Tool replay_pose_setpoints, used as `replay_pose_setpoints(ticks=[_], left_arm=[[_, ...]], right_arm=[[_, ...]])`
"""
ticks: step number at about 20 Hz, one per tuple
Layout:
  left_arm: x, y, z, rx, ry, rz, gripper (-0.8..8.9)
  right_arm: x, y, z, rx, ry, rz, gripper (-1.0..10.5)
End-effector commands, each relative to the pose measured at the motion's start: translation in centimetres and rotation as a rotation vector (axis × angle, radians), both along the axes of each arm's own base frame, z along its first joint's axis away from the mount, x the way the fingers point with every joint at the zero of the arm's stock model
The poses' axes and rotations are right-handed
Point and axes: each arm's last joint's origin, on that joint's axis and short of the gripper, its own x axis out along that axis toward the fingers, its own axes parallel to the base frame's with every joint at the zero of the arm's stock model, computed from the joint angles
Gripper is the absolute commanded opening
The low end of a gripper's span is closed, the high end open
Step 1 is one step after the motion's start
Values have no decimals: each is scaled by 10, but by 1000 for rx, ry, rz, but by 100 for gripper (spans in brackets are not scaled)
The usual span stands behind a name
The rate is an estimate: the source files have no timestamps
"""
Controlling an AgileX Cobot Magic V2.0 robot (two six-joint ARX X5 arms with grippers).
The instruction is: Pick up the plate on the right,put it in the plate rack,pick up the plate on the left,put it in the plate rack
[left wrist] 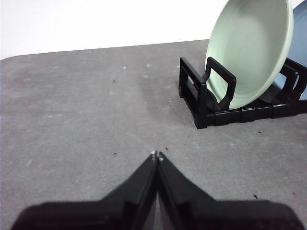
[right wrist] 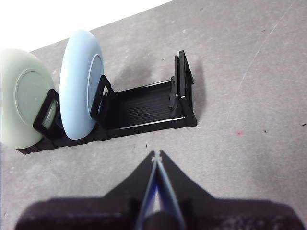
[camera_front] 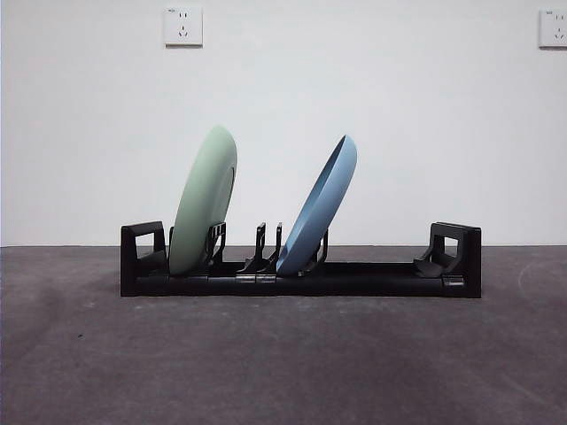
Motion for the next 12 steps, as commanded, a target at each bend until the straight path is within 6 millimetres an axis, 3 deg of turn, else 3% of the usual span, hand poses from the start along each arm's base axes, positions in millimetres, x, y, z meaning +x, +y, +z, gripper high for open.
replay_pose_setpoints(ticks=[1, 5, 12], left_arm=[[1, 0, -4, -9, 11, 3, -3], [1, 0, -4, -9, 10, 4, -3], [1, 0, -4, -9, 10, 4, -3]], right_arm=[[0, 0, -3, 5, 7, -6, 1], [-3, -6, -1, -184, -48, -109, 0], [-38, -26, 4, -260, -276, -173, 0]])
